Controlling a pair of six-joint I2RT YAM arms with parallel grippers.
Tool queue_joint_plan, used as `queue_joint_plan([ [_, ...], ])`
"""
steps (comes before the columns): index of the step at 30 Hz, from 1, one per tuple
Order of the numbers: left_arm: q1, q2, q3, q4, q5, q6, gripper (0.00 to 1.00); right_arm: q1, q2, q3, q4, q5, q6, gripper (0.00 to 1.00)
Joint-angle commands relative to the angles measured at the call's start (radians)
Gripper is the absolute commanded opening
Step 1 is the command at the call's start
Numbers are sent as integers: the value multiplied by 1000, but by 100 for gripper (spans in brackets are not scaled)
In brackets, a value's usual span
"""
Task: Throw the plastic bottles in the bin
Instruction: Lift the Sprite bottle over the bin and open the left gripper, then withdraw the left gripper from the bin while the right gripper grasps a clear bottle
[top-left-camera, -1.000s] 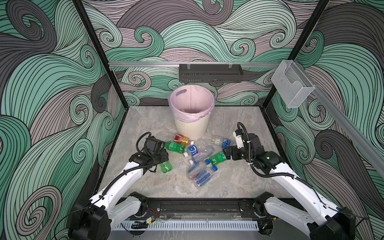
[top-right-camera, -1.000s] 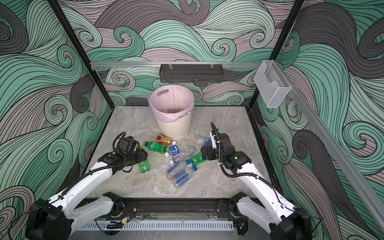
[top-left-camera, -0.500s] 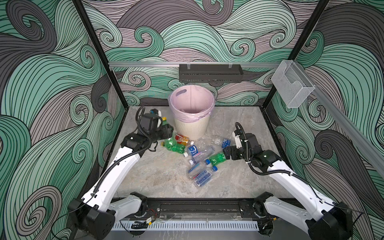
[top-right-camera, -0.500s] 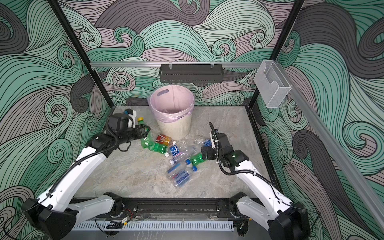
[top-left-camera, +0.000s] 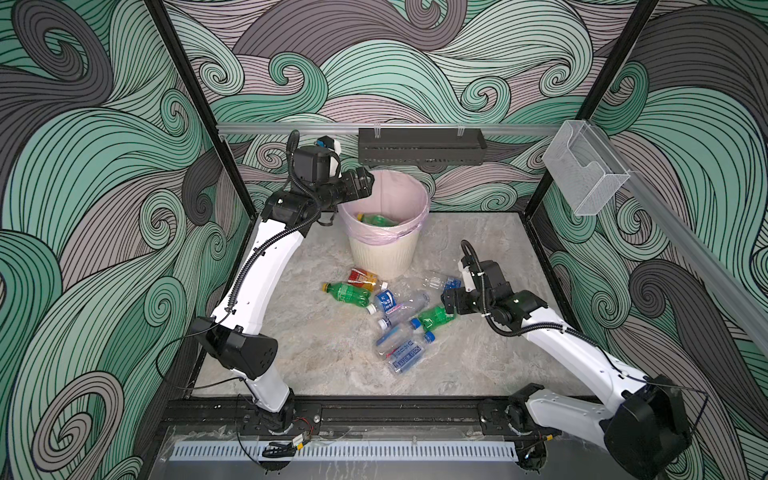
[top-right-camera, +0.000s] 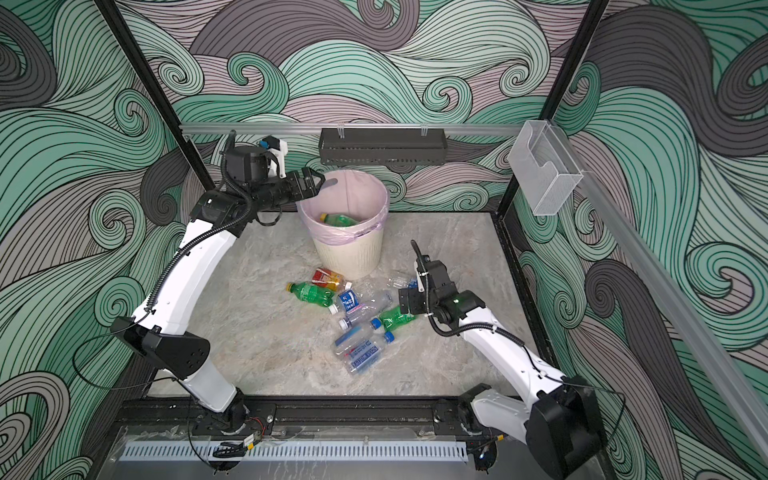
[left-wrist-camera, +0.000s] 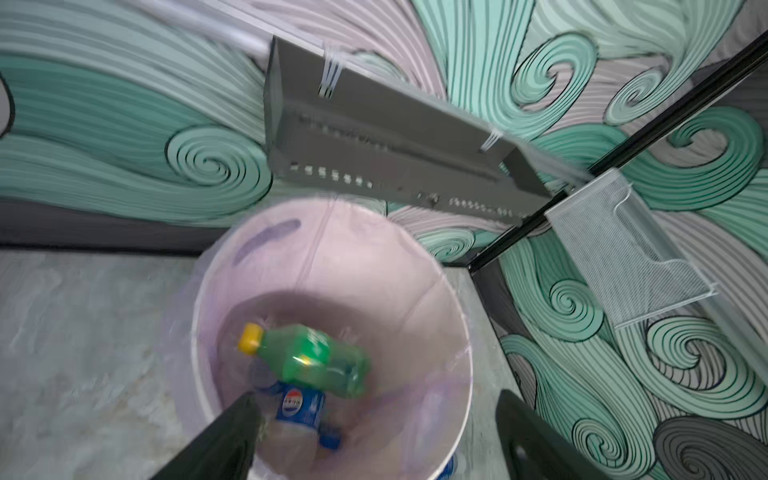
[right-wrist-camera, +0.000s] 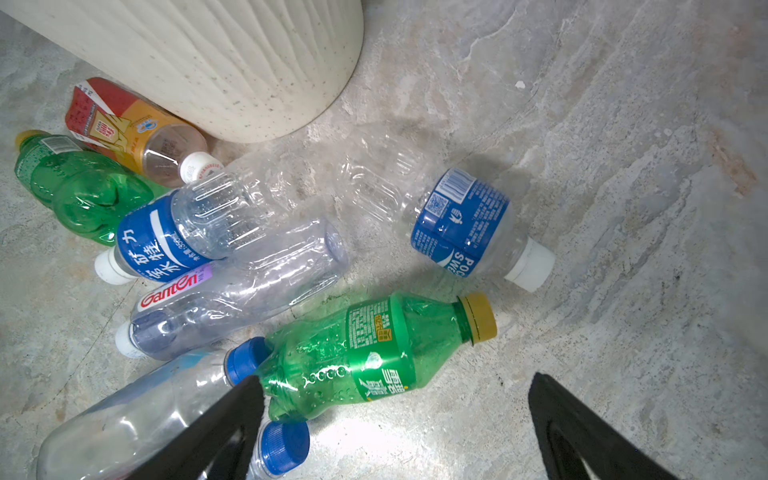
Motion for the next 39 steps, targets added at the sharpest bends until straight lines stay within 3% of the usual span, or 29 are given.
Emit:
queue_joint_plan([
  [1,17,-154,-115,-22,-70,24,92,-10,49,63,13,9,-94,100],
  [12,52,-641,-669,-95,-169,47,95,-68,364,327,-127,-45,-349,92],
  [18,55,-800,-835,-180,-219,2,95,-98,517,431,-167,-77,-400,93],
  [24,55,-863,-902,-161,-195,-31,95,-103,648,523,-227,-89,-416,92],
  [39,57,-849,-970,-122,-196,-40,95,-143,757,526,-217,-31,-330,85],
])
